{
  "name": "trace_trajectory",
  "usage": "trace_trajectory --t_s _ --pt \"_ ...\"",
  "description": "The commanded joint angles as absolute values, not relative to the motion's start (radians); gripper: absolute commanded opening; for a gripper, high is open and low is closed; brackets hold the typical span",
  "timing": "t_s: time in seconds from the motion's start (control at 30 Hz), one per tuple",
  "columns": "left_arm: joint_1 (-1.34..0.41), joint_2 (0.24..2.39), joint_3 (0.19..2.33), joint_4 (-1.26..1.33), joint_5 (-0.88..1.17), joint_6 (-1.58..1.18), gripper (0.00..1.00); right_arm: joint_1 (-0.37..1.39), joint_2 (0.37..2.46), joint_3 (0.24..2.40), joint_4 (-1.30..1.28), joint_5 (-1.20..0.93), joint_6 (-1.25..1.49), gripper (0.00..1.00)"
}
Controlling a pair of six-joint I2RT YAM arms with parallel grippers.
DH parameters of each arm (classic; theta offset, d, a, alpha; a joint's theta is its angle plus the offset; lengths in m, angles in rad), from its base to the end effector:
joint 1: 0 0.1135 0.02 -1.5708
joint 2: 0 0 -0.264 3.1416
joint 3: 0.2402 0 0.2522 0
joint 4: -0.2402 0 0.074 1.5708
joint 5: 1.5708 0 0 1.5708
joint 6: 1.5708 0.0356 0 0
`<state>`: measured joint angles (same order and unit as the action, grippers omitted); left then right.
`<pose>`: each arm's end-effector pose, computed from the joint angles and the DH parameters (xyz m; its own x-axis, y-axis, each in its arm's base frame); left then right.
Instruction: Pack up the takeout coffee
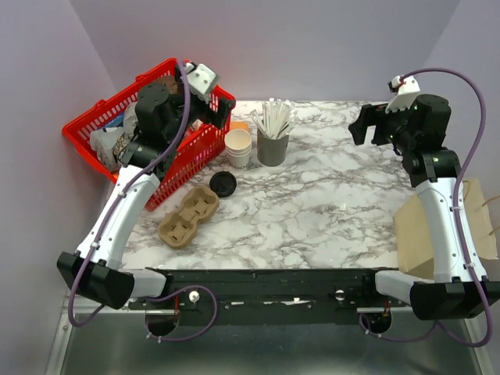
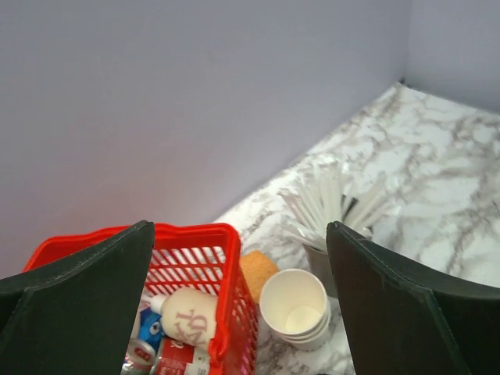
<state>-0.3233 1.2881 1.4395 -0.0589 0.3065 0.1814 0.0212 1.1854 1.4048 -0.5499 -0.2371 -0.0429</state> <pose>0.2687 -0.1013 0.4732 0.1922 0.1170 -0.9744 0.5623 0.8006 0.2071 0.2493 0.0136 0.4348 -0.3137 -0.0483 -0.9483 -0.2564 0.9659 0.0356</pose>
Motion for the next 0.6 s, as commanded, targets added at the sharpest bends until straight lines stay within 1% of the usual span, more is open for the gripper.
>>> trace_trajectory --t_s 0.0,0.07,0.1,0.2,0.23,0.3,0.4,0.43,0.47,0.57 --pt "-0.366 1.379 1.491 -0.268 0.471 0.319 0.99 0.023 1.19 1.381 -0.554 -0.262 -0.077 1.0" --pt "-0.382 1.405 1.518 -0.307 0.505 0.354 0.99 0.023 1.192 1.376 -0.564 -0.29 -0.115 1.0" --pt "-0.396 1.431 1.529 -0.34 0.511 0.362 0.99 0.023 1.193 1.371 -0.595 -0.352 -0.188 1.0" --pt "-0.41 1.498 1.586 -0.414 0.529 0.39 0.95 0.023 1.178 1.342 -0.63 -0.481 -0.279 1.0" --pt "-0.414 1.518 1.603 -0.437 0.535 0.396 0.92 0.023 1.175 1.321 -0.634 -0.498 -0.282 1.0" --pt "-0.417 1.587 1.664 -0.522 0.555 0.432 0.92 0.023 1.169 1.305 -0.641 -0.534 -0.282 1.0" --pt "-0.429 1.717 1.804 -0.706 0.56 0.494 0.86 0.023 1.16 1.273 -0.641 -0.545 -0.276 1.0" --pt "-0.43 1.748 1.834 -0.736 0.552 0.492 0.82 0.023 1.155 1.267 -0.641 -0.543 -0.278 1.0" --pt "-0.433 1.778 1.865 -0.764 0.546 0.492 0.8 0.023 1.151 1.25 -0.64 -0.54 -0.278 1.0" --pt "-0.436 1.873 1.965 -0.811 0.499 0.45 0.77 0.023 1.143 1.233 -0.641 -0.532 -0.258 1.0"
